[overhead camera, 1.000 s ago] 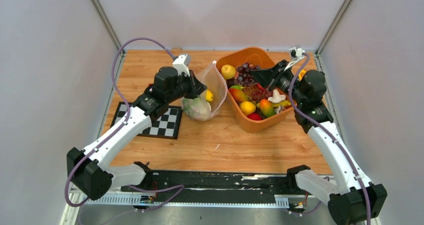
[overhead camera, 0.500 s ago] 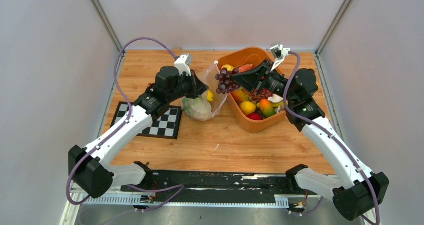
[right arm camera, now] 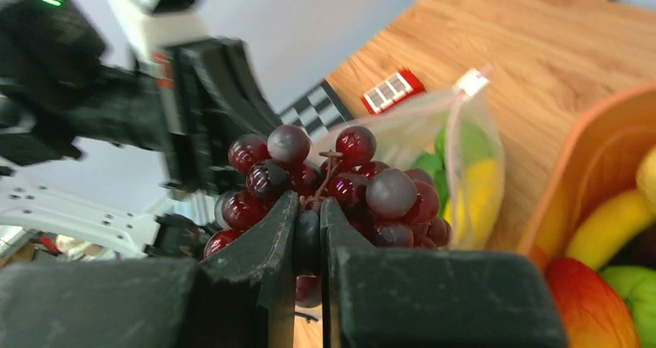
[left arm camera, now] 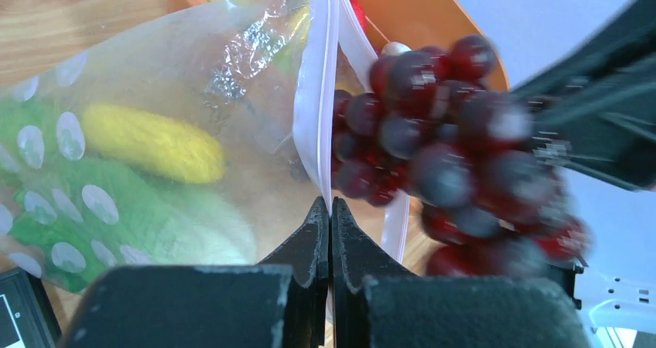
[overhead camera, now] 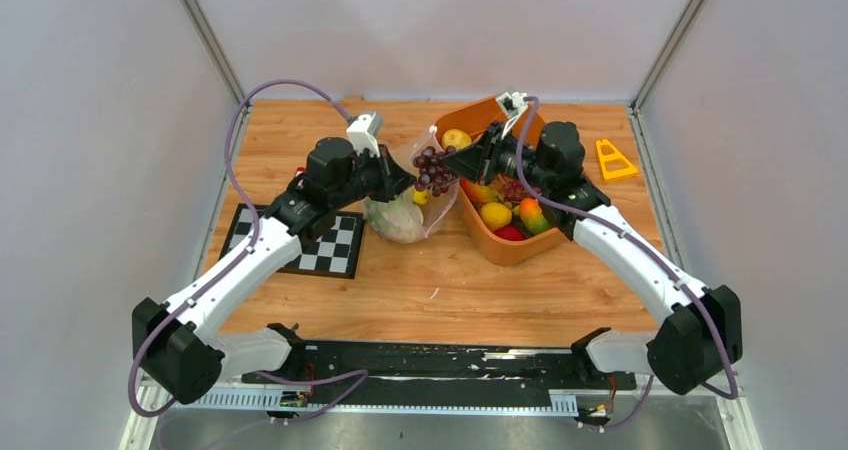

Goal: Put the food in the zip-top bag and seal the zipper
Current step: Place the fake fruit in the zipper food storage bag.

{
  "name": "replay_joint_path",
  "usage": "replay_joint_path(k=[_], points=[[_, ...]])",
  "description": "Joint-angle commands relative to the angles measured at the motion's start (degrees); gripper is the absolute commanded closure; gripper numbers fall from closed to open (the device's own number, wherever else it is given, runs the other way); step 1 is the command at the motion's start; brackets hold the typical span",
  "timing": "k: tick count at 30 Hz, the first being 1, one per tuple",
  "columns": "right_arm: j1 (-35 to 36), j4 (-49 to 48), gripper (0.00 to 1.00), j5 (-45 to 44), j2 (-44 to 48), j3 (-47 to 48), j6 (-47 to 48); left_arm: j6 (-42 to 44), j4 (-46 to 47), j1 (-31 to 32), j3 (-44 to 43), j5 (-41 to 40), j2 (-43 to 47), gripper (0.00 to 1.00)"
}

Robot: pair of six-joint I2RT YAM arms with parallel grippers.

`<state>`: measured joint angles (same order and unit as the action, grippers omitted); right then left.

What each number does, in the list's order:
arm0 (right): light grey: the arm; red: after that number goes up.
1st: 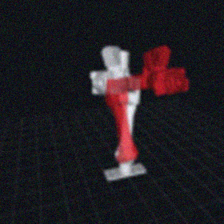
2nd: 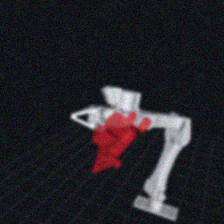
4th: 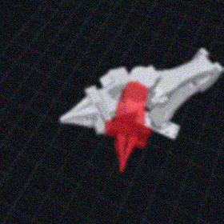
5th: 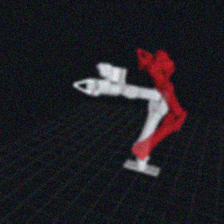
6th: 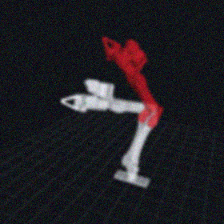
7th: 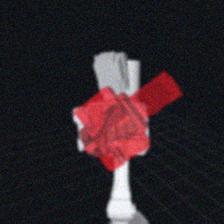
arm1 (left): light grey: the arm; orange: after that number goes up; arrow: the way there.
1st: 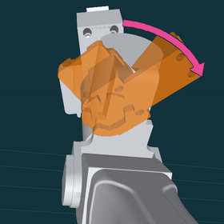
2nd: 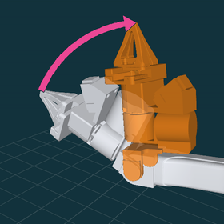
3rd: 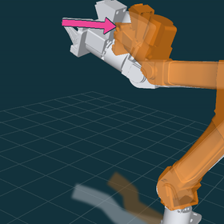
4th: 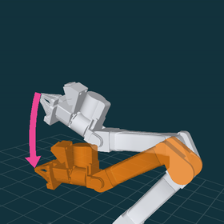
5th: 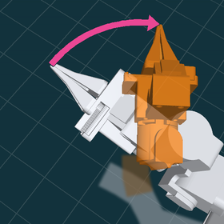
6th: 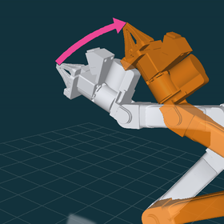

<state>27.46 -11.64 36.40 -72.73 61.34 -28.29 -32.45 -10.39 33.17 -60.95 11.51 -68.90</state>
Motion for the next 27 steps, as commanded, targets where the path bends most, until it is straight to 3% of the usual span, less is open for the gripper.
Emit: replay_joint_path(k=[1,5,13,22,27], points=[[0.1,5.9,0.98,-1.2,-1.5,3.5,7.9,1.8,2.9,-0.2,0.8,-0.4,4.1,1.00],[0.8,14.5,0.98,-2.4,-2.9,6.3,15.6,2.0,3.0,-0.3,0.7,-0.2,4.4,1.00],[7.0,26.4,0.97,-14.6,-6.0,11.4,28.0,3.5,2.6,-0.3,0.1,-2.0,6.4,1.00],[10.4,14.6,0.97,-28.0,-9.5,12.3,21.8,1.6,2.9,-0.2,0.0,0.8,3.8,1.00],[10.5,7.8,0.96,-29.8,-12.5,13.9,18.8,1.8,2.5,-0.3,-0.3,0.1,3.9,1.00]])
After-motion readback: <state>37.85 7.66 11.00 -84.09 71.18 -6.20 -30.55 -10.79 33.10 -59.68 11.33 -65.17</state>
